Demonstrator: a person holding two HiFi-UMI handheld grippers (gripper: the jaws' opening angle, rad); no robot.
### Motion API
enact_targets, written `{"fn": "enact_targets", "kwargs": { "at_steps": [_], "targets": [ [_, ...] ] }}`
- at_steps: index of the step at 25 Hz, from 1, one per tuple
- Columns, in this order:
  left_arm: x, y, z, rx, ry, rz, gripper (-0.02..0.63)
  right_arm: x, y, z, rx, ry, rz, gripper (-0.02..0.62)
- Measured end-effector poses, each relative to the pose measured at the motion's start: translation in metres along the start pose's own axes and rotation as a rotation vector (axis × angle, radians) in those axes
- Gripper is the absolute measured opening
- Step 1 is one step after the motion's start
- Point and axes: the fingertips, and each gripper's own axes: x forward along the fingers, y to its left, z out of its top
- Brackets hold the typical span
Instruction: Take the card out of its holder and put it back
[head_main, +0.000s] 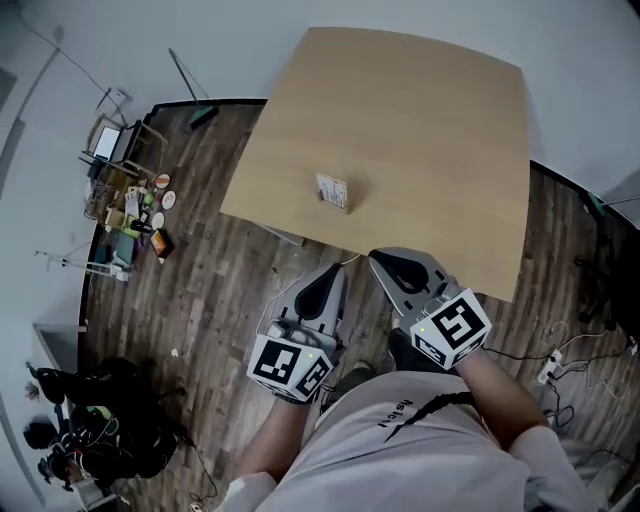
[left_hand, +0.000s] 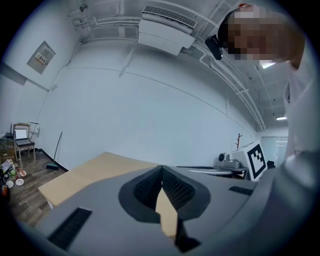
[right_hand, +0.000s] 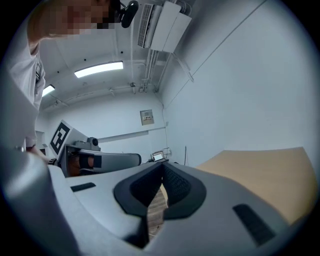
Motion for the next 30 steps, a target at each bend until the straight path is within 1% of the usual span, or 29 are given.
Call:
{"fn": "enact_targets", "kwargs": {
  "at_steps": [5, 9, 12, 17, 21, 26, 30],
  "targets": [
    [0.027, 0.022, 0.001, -0.005, 0.014, 0.063, 0.012, 0.027, -0.035, -0.013, 0.039, 0.041, 0.053, 0.014],
    [0.036, 0.042, -0.006, 0.001, 0.032, 0.099, 0.012, 0.045, -0.047, -0.034, 0.079, 0.082, 0.085, 0.015],
    [0.041, 0.061, -0.012, -0.002, 0.045, 0.106, 0.012, 0.063, -0.056, -0.05, 0.083, 0.113, 0.081, 0.015],
    [0.055, 0.098, -0.021, 0.007, 0.059, 0.074, 0.012, 0.098, -0.077, -0.079, 0.074, 0.163, 0.033, 0.018],
    [0.068, 0.126, -0.026, 0.008, 0.084, 0.029, 0.012, 0.123, -0.095, -0.103, 0.068, 0.206, -0.024, 0.055],
    [0.086, 0.158, -0.04, -0.008, 0.117, -0.016, 0.012, 0.15, -0.122, -0.15, 0.063, 0.287, -0.074, 0.083],
    [0.099, 0.176, -0.05, -0.011, 0.135, -0.05, 0.012, 0.166, -0.142, -0.185, 0.062, 0.343, -0.092, 0.104]
  ]
}}
